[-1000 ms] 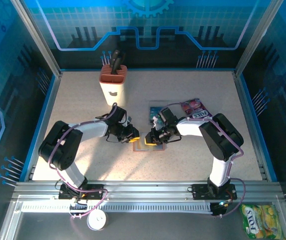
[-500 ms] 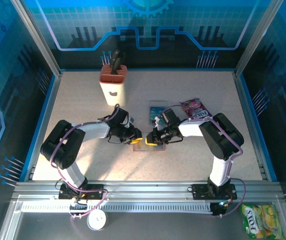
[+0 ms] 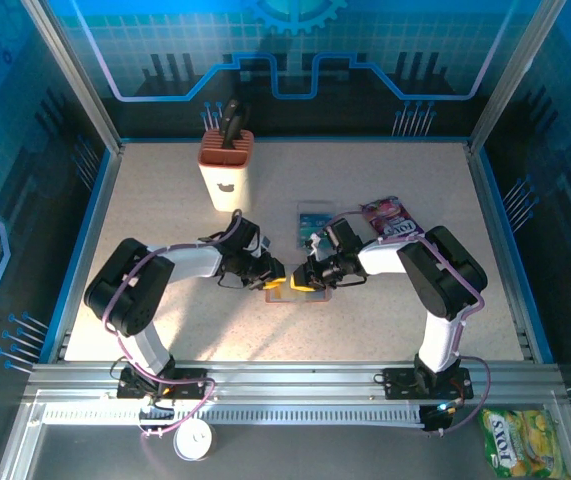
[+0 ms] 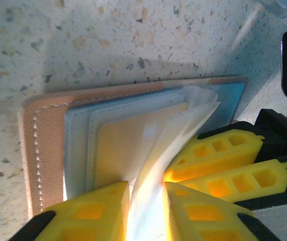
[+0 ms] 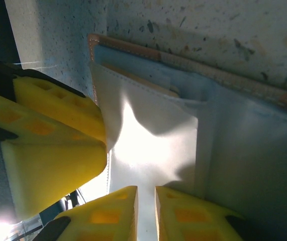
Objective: Take the credit cards out of the card holder
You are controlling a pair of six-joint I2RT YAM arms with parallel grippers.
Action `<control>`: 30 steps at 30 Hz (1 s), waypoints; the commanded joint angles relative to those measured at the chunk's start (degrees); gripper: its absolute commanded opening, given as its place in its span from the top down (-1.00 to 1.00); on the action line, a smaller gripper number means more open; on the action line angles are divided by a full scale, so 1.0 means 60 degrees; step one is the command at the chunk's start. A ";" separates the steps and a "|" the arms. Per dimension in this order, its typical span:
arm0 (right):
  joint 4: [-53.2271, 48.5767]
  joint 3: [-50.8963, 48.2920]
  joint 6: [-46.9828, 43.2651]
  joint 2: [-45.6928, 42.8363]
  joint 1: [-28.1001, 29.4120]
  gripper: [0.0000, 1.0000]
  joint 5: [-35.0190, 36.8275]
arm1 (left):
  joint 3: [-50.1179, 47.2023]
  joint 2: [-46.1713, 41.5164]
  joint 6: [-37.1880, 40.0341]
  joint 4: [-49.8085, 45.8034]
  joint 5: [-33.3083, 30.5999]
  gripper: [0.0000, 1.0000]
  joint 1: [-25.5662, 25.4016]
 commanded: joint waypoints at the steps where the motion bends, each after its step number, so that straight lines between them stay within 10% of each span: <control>1: -0.0199 -0.0243 0.0090 0.0311 -0.0069 0.63 0.0114 | 0.0018 0.0126 -0.0207 0.0148 0.0282 0.57 -0.0094; 30: -0.1872 -0.0393 -0.0364 -0.3151 -0.1008 0.56 0.0944 | 0.1290 0.0214 -0.0297 -0.0524 0.0246 0.60 -0.0798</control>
